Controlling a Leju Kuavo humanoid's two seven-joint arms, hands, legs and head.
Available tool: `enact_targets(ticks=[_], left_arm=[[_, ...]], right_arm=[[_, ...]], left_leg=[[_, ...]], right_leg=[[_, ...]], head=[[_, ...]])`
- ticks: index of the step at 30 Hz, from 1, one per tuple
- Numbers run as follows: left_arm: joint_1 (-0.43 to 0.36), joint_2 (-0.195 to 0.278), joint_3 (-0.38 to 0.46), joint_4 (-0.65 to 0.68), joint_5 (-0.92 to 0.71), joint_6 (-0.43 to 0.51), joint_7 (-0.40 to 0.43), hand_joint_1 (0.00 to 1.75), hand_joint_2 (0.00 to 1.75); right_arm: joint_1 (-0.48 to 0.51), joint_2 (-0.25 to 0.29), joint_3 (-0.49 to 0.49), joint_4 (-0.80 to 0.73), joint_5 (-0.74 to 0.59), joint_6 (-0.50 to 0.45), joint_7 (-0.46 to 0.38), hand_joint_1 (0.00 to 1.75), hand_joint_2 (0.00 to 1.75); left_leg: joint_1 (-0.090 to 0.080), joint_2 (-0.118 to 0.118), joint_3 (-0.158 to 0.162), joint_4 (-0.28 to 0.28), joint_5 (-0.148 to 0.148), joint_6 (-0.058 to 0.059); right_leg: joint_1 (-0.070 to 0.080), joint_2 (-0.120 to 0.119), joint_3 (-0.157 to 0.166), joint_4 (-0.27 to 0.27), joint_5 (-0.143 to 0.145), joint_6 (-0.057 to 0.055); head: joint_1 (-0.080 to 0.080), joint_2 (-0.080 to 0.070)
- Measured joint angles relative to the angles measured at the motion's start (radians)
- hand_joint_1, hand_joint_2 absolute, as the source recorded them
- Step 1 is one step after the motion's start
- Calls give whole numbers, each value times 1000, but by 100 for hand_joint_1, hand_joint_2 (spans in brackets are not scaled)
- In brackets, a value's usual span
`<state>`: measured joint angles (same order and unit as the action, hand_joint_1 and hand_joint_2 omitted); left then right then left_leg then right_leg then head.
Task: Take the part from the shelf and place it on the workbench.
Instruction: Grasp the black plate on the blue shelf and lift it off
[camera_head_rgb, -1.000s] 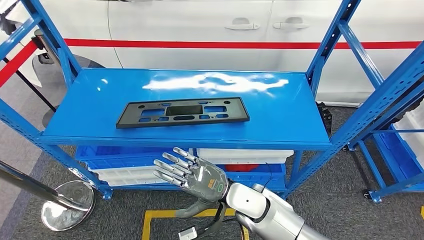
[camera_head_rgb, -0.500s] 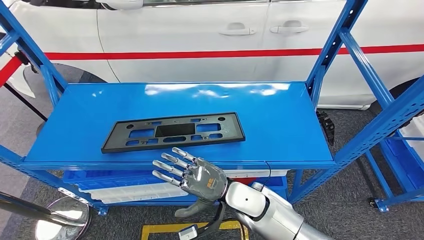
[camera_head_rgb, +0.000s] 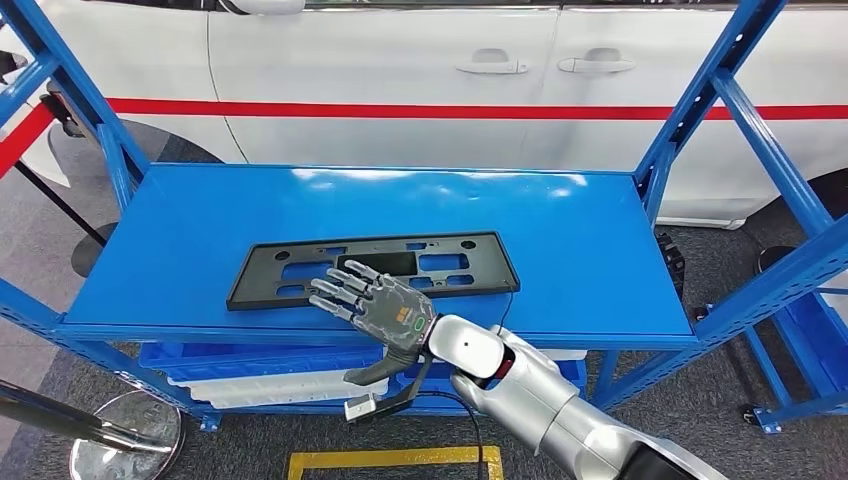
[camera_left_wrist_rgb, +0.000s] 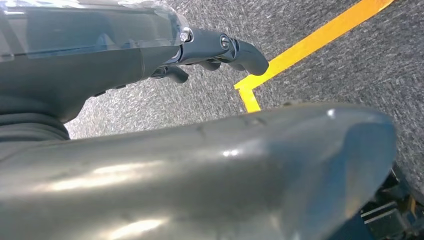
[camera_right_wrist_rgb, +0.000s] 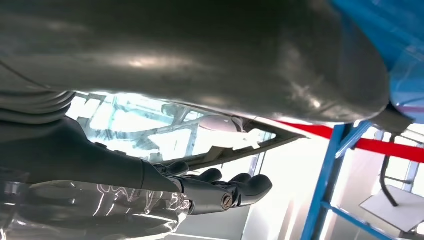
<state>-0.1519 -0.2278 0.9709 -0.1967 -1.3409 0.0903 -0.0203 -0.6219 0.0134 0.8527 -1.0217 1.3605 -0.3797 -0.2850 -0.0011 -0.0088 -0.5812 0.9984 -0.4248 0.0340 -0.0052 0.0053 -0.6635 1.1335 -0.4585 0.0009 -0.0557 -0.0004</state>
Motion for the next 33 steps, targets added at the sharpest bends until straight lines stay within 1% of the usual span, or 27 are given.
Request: enact_targets(ticks=[1, 2, 4, 6, 7, 8, 10, 11, 12, 13, 15, 16, 17, 18, 20, 22, 23, 24, 25, 26, 27, 28, 29, 30, 31, 32, 33], left_arm=[[0, -1, 0, 0, -1, 0, 1, 0, 0], [0, -1, 0, 1, -4, 0, 3, 0, 0], [0, -2, 0, 2, -9, -1, 8, 0, 0], [-1, -2, 0, 2, -12, -1, 9, 0, 0], [-1, -2, 0, 2, -13, -2, 9, 0, 0], [-2, -1, 0, 2, -13, -1, 8, 0, 0], [-1, -1, 0, 2, -13, -1, 8, 0, 0], [0, -1, 0, 2, -12, -1, 8, 0, 0], [1, -1, 0, 2, -12, -1, 8, 0, 0], [2, 0, 0, 2, -12, -1, 8, 0, 0], [4, 1, 0, 2, -11, 0, 8, 0, 0], [3, 1, 0, 2, -11, 0, 8, 0, 0], [3, 1, 0, 2, -11, 0, 8, 0, 0], [3, 0, 0, 2, -11, 0, 8, 0, 0], [3, 0, 0, 2, -11, 0, 8, 0, 0], [4, 0, 0, 2, -11, 0, 7, 0, 0], [2, 0, 0, 2, -11, 0, 6, 0, 0], [1, 0, 1, 2, -11, 0, 6, 0, 0], [1, 0, 1, 2, -11, 0, 5, 0, 0], [1, 0, 1, 2, -11, 0, 5, 0, 0], [1, 0, 1, 2, -11, 0, 5, 0, 0], [2, 0, 2, 2, -11, 0, 5, 0, 0], [2, 0, 2, 2, -11, 0, 5, 0, 0], [1, 0, 2, 2, -11, 0, 5, 0, 0], [1, 0, 2, 2, -12, 0, 5, 0, 0], [0, -1, 2, 2, -12, 0, 5, 0, 0], [1, -1, 2, 2, -12, -1, 5, 0, 0]], right_arm=[[-15, 11, -1, 23, -2, 6, 3, 0, 0], [-31, 24, -2, 49, -4, 16, 8, 0, 0], [-65, 51, -4, 114, -15, 35, 19, 0, 0], [-102, 77, -9, 187, -35, 39, 24, 0, 87], [-119, 90, -11, 221, -45, 37, 24, 0, 131], [-135, 102, -14, 250, -51, 36, 26, 0, 175], [-160, 123, -16, 307, -49, 34, 41, 0, 175], [-168, 132, -16, 335, -45, 34, 57, 0, 175], [-175, 140, -17, 365, -40, 35, 75, 0, 175], [-181, 148, -19, 390, -36, 36, 93, 0, 175], [-196, 160, -24, 434, -34, 38, 116, 0, 175], [-205, 165, -25, 450, -34, 38, 120, 0, 175], [-213, 169, -26, 465, -34, 38, 122, 0, 175], [-219, 172, -26, 478, -32, 38, 125, 0, 175], [-227, 177, -28, 500, -25, 44, 144, 0, 175], [-236, 179, -31, 522, -3, 55, 185, 0, 175], [-244, 180, -32, 535, 19, 58, 211, 0, 175], [-250, 180, -32, 549, 48, 59, 239, 0, 175], [-256, 179, -31, 563, 80, 58, 263, 0, 175], [-259, 178, -28, 578, 114, 55, 284, 0, 175], [-263, 177, -25, 591, 145, 52, 300, 41, 175], [-267, 177, -21, 601, 168, 50, 311, 85, 175], [-272, 176, -16, 610, 185, 50, 318, 128, 175], [-277, 176, -12, 617, 195, 51, 322, 172, 175], [-281, 176, -8, 624, 201, 54, 324, 175, 175], [-285, 175, -3, 630, 203, 57, 324, 175, 175], [-287, 175, 0, 635, 204, 61, 321, 175, 175]], left_leg=[[-3, 0, 2, 1, -3, -3], [-4, 0, 3, 2, -6, -7], [-4, 1, 2, 2, -9, -17], [-3, 3, 0, 8, -16, -27], [-2, 3, -9, 31, -31, -33], [-1, 3, -29, 74, -55, -39], [6, 3, -95, 208, -113, -50], [10, 3, -127, 264, -129, -55], [14, 4, -144, 288, -127, -59], [17, 4, -141, 273, -104, -62], [23, 5, -87, 147, -29, -66], [23, 5, -57, 82, -4, -65], [23, 5, -38, 39, 9, -61], [21, 4, -30, 21, 9, -55], [19, 2, -31, 21, 7, -40], [20, 2, -28, 16, 8, -26], [20, 2, -26, 13, 9, -19], [20, 3, -25, 12, 9, -15], [19, 3, -25, 12, 8, -12], [17, 3, -24, 13, 6, -9], [16, 3, -24, 13, 5, -8], [14, 3, -22, 14, 4, -8], [12, 2, -19, 14, 3, -8], [10, 2, -17, 15, 1, -8], [7, 1, -15, 16, -1, -10], [5, 1, -14, 17, -2, -13], [5, 1, -15, 17, -4, -17]], right_leg=[[3, -1, 30, -65, 24, -7], [7, -1, 49, -107, 36, -12], [12, -1, 58, -128, 34, -16], [6, 0, 63, -137, 38, -21], [2, 0, 68, -143, 39, -25], [-2, -1, 72, -147, 40, -28], [-2, -3, 76, -147, 37, -32], [-2, -4, 78, -147, 34, -32], [-2, -4, 79, -145, 32, -31], [-3, -4, 82, -143, 28, -29], [-6, -3, 88, -135, 17, -21], [-5, -2, 88, -130, 12, -16], [-4, -1, 87, -126, 9, -10], [-2, 0, 85, -124, 7, -5], [-1, 0, 84, -125, 6, 6], [-5, -1, 75, -102, -12, 17], [-6, -1, 58, -64, -34, 20], [-7, -1, 29, -6, -62, 23], [-7, -2, -7, 63, -91, 24], [-7, -2, -41, 123, -109, 25], [-7, -2, -63, 158, -112, 24], [-7, -2, -66, 154, -94, 22], [-6, -2, -50, 112, -62, 18], [-4, -2, -20, 45, -23, 10], [0, -3, 12, -24, 7, 2], [4, -4, 35, -76, 25, -4], [7, -4, 48, -107, 32, -8]], head=[[0, 0], [0, 0], [0, 0], [0, 0], [0, 0], [0, 0], [0, 0], [0, 0], [0, 0], [0, 0], [0, 0], [0, 0], [0, 0], [0, 0], [0, 0], [0, 0], [0, 0], [0, 0], [0, 0], [0, 0], [0, 0], [0, 0], [0, 0], [0, 0], [0, 0], [0, 0], [0, 0]])
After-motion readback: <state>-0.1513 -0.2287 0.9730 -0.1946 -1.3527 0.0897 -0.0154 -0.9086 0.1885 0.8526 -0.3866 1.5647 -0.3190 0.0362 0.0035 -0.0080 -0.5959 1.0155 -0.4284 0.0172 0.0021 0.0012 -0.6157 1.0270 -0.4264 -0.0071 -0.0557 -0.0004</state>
